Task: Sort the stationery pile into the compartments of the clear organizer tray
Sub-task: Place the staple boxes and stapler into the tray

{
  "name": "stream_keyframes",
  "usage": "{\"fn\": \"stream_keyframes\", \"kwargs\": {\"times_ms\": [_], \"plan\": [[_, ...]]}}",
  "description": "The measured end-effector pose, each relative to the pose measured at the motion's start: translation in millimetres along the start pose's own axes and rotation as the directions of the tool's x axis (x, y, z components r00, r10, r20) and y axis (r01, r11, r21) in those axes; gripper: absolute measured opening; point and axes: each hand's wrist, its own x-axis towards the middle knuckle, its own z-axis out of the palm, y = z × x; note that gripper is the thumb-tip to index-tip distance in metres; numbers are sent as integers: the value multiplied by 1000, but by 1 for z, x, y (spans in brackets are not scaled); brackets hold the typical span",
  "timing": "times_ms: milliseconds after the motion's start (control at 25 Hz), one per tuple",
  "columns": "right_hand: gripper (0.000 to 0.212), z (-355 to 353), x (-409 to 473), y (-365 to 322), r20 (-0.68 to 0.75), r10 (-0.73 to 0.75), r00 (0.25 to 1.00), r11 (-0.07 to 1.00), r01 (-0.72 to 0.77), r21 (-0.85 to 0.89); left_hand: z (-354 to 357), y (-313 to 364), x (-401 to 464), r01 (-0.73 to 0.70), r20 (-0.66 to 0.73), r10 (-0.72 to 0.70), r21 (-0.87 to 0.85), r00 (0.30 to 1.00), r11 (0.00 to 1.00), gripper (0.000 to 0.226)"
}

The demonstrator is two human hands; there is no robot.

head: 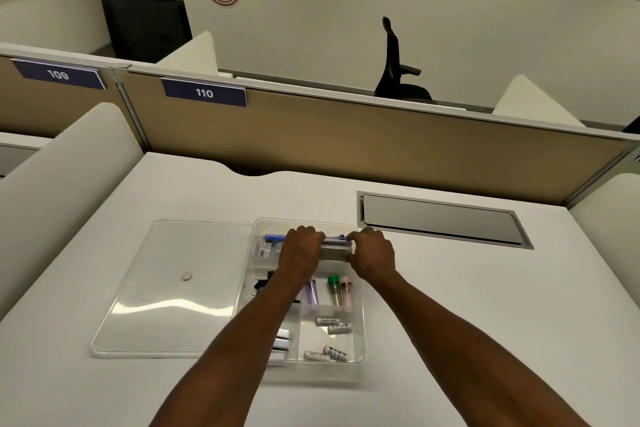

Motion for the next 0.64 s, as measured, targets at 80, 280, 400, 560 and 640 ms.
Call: {"fn": "stream_keyframes", "kwargs": {"times_ms": [80,280,400,560,640], "plan": [[37,0,4,0,-23,-5,1000,999,4,-32,3,-2,4,-55,-22,55,6,998,998,23],[34,6,7,0,-60,-52,997,998,50,-24,5,-5,7,-154,-23,156,53,988,987,40],[35,7,5,-2,-68,-56,996,997,52,-49,7,-6,10,-227,47,222,148,974,963,49],[38,11,2,-2,-57,-103,993,988,95,-120,6,-7,7,-218,27,216,166,976,962,47],[38,12,2,0,-48,-136,990,982,128,-137,8,-8,5,-206,4,207,120,978,971,44]]}}
